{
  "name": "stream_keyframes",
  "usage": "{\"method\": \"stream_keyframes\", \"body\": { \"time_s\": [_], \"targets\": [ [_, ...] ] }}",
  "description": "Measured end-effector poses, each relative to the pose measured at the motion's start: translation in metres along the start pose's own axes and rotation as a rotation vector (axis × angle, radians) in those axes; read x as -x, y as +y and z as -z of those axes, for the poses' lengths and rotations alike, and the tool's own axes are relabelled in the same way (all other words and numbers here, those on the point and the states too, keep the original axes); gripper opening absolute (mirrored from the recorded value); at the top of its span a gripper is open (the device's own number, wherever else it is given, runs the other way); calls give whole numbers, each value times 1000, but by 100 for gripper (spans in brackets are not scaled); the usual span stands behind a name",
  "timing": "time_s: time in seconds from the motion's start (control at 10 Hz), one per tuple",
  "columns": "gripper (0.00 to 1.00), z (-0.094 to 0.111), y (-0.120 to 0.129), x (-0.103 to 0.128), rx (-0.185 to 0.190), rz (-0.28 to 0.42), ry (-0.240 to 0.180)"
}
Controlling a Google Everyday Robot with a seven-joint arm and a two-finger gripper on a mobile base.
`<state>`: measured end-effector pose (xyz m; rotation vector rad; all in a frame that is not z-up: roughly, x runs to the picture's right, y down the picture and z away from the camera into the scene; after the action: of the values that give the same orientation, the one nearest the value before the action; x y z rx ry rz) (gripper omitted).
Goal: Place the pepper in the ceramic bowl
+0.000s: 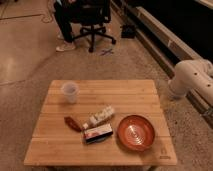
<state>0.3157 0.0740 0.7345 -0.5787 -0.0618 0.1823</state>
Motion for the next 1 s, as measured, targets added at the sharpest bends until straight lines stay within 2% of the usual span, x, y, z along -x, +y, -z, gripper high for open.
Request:
{"method": "stream_keyframes", "body": {
  "time_s": [0.1,0.3,0.5,0.7,1.0],
  "targets": [
    [41,-2,-1,2,0,3,0],
    [41,-6,1,22,1,3,-3],
    [41,-3,-3,18,-5,-2,-1],
    [41,-3,-3,2,-3,13,6],
    [41,-4,-2,23,-2,10,2]
  ]
}}
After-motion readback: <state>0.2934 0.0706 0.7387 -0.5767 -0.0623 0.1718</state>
